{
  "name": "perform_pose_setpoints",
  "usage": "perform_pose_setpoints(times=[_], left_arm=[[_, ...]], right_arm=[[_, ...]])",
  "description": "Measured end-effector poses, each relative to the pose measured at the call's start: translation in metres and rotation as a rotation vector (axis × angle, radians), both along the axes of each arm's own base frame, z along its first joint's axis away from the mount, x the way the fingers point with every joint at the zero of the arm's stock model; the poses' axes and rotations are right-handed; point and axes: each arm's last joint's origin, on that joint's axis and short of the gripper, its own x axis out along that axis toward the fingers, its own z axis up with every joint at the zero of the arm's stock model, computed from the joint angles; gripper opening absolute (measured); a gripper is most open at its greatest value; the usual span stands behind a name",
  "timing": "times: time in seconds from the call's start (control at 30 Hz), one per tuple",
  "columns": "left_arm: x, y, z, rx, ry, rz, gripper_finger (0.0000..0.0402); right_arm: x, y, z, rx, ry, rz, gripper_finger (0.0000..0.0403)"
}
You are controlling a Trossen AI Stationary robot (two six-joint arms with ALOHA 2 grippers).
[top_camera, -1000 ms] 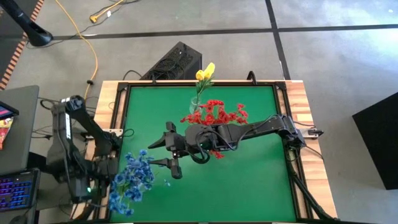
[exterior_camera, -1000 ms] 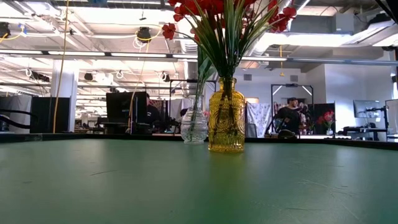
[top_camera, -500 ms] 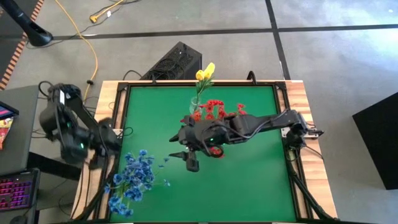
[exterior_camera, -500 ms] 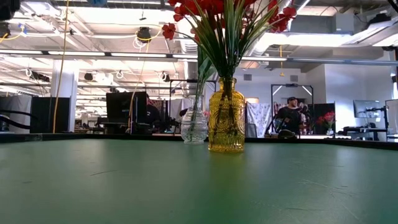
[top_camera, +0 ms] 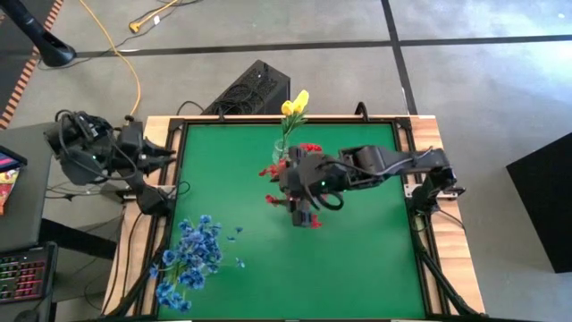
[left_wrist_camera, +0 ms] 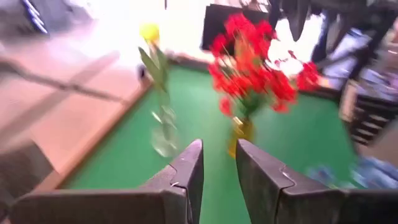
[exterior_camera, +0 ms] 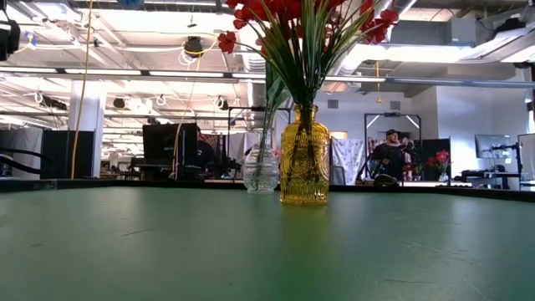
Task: Sort flowers into vase by color
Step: Return to Home Position
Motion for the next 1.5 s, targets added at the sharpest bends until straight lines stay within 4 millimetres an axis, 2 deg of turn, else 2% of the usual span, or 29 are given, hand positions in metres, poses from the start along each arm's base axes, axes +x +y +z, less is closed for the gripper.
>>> perform_pose_setpoints(times=[0.2,0.4,0.5,0.6,0.73,0.9,1.07,1.33,1.5], left_arm=[[0.001,0.002,0.005,0.204,-0.067,0.092,0.0054],[0.001,0.004,0.006,0.25,-0.086,0.131,0.0027],[0.001,0.003,0.005,0.258,-0.089,0.119,0.0015],[0.005,-0.003,-0.002,0.271,-0.097,0.093,0.0003],[0.011,-0.014,-0.022,0.295,-0.082,0.043,0.0002],[0.017,-0.024,-0.043,0.311,-0.115,0.034,0.0],[0.023,-0.035,-0.06,0.333,-0.133,-0.028,0.0],[0.03,-0.038,-0.071,0.34,-0.203,-0.048,0.0],[0.036,-0.033,-0.07,0.317,-0.299,-0.059,0.0]], right_arm=[[-0.024,-0.027,0.013,-0.053,0.05,-0.031,0.0265],[-0.07,-0.048,0.047,-0.043,-0.024,-0.077,0.0265],[-0.095,-0.054,0.057,-0.037,-0.033,-0.095,0.0265],[-0.117,-0.056,0.058,-0.017,-0.044,-0.11,0.0265],[-0.151,-0.061,0.05,0.021,-0.099,-0.193,0.0265],[-0.195,-0.065,0.03,0.088,-0.22,-0.274,0.0265],[-0.231,-0.066,-0.007,0.18,-0.317,-0.297,0.0265],[-0.268,-0.069,-0.081,0.268,-0.338,-0.369,0.0265],[-0.274,-0.07,-0.121,0.287,-0.397,-0.407,0.0265]])
